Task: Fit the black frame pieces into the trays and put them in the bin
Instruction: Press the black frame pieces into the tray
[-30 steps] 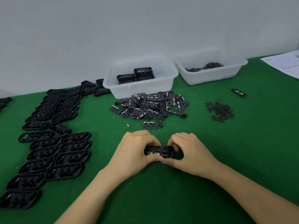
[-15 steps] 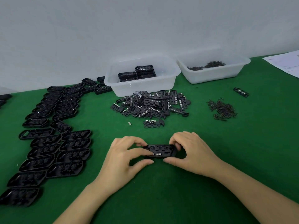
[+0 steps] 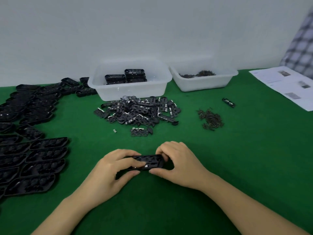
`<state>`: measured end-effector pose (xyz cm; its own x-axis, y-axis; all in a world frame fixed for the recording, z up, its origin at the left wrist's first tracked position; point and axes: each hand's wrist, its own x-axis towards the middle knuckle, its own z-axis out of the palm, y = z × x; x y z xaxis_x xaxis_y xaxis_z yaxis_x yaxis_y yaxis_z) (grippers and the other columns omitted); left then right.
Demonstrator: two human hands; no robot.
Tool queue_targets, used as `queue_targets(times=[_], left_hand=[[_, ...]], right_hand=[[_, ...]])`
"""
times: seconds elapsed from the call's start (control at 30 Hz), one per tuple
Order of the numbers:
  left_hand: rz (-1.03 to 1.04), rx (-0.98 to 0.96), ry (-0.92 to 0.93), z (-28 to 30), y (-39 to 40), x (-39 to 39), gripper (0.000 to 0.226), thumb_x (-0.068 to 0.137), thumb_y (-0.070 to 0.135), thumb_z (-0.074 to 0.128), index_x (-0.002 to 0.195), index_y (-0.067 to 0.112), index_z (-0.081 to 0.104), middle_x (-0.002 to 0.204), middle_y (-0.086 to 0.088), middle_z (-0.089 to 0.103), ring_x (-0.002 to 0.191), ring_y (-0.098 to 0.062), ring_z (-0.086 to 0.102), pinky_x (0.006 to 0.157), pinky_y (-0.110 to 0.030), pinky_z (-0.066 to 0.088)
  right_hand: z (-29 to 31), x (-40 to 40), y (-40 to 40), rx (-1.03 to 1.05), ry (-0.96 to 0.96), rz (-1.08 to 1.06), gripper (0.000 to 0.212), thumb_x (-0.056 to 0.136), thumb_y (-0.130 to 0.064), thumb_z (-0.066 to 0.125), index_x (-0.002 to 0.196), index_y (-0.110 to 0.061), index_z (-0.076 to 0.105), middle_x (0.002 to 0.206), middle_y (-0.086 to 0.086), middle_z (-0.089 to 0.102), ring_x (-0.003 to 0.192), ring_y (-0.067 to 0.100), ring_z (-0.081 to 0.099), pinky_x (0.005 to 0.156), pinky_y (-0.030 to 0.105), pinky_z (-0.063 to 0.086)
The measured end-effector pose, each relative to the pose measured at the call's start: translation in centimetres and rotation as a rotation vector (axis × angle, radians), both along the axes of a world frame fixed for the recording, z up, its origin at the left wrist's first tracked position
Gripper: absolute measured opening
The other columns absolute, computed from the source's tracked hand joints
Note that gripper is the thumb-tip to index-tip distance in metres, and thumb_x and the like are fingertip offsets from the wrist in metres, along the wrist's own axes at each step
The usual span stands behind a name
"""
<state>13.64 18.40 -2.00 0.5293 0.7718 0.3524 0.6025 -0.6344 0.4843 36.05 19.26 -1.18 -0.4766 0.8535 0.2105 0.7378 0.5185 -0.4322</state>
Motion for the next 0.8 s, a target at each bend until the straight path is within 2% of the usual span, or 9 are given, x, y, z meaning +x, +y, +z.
queue_targets(times=[0.07,0.13,0.2,0.23,0.3,0.43,0.67,0.8], left_hand=[[-0.01,0.028,-0.002,-0.1,0.0,-0.1,0.025,0.084,0.043,0.055,0.1,0.03,0.07,0.109,0.016,0.061,0.101,0.001,0.055,0.085,-0.022,0.046],[-0.017,0.048,-0.009,-0.2,0.0,-0.2,0.028,0.083,0.046,0.052,0.1,0.033,0.07,0.108,0.017,0.061,0.098,0.003,0.056,0.083,-0.02,0.047],[-0.021,0.059,-0.033,-0.2,0.0,-0.2,0.028,0.082,0.047,0.053,0.1,0.035,0.07,0.107,0.017,0.062,0.098,0.005,0.056,0.084,-0.019,0.047],[-0.019,0.059,-0.047,-0.3,0.0,-0.2,0.028,0.082,0.049,0.052,0.1,0.036,0.07,0.107,0.018,0.063,0.098,0.006,0.056,0.084,-0.02,0.048],[-0.016,0.067,-0.061,-0.3,0.1,-0.2,0.032,0.084,0.054,0.048,0.101,0.037,0.07,0.108,0.019,0.062,0.099,0.007,0.056,0.085,-0.021,0.048],[-0.012,0.07,-0.067,-0.1,0.0,-0.1,0.036,0.086,0.058,0.044,0.1,0.038,0.07,0.109,0.021,0.062,0.099,0.007,0.056,0.085,-0.021,0.048],[-0.009,0.062,-0.062,0.0,0.0,0.1,0.03,0.084,0.053,0.049,0.1,0.038,0.069,0.108,0.02,0.062,0.099,0.007,0.057,0.085,-0.021,0.047],[0.005,0.083,-0.06,0.2,-0.2,0.1,0.028,0.082,0.051,0.052,0.101,0.038,0.068,0.113,0.021,0.062,0.102,0.006,0.057,0.086,-0.025,0.045]], right_hand=[[0.1,0.2,0.0,-0.022,0.026,0.01,0.042,0.076,-0.061,0.056,0.094,-0.023,0.056,0.075,-0.016,0.042,0.072,0.004,0.04,0.068,0.019,0.03],[0.4,0.5,0.1,-0.089,0.156,-0.016,0.04,0.078,-0.057,0.057,0.094,-0.021,0.06,0.074,-0.011,0.047,0.068,0.004,0.043,0.064,0.018,0.036],[1.0,1.5,0.8,-0.093,0.274,-0.134,0.026,0.081,-0.044,0.06,0.086,-0.019,0.061,0.072,-0.009,0.052,0.064,0.004,0.046,0.06,0.02,0.042],[1.4,2.3,1.4,-0.058,0.268,-0.216,0.017,0.082,-0.036,0.061,0.081,-0.019,0.061,0.071,-0.009,0.053,0.063,0.003,0.047,0.061,0.021,0.044],[2.5,4.7,2.7,0.008,0.144,-0.369,0.009,0.083,-0.024,0.063,0.075,-0.021,0.059,0.071,-0.011,0.053,0.066,0.004,0.048,0.065,0.025,0.047],[4.1,9.9,4.3,0.052,-0.095,-0.57,0.011,0.082,-0.016,0.062,0.073,-0.022,0.06,0.074,-0.01,0.053,0.071,0.01,0.051,0.066,0.027,0.045],[2.8,11.7,4.9,-0.021,-0.148,-0.622,0.011,0.082,-0.018,0.065,0.075,-0.023,0.058,0.076,-0.011,0.054,0.073,0.011,0.052,0.06,0.024,0.038],[3.0,11.1,4.8,-0.017,-0.245,-0.642,0.01,0.087,-0.017,0.059,0.078,-0.02,0.057,0.086,-0.006,0.055,0.079,0.015,0.054,0.064,0.028,0.041]])
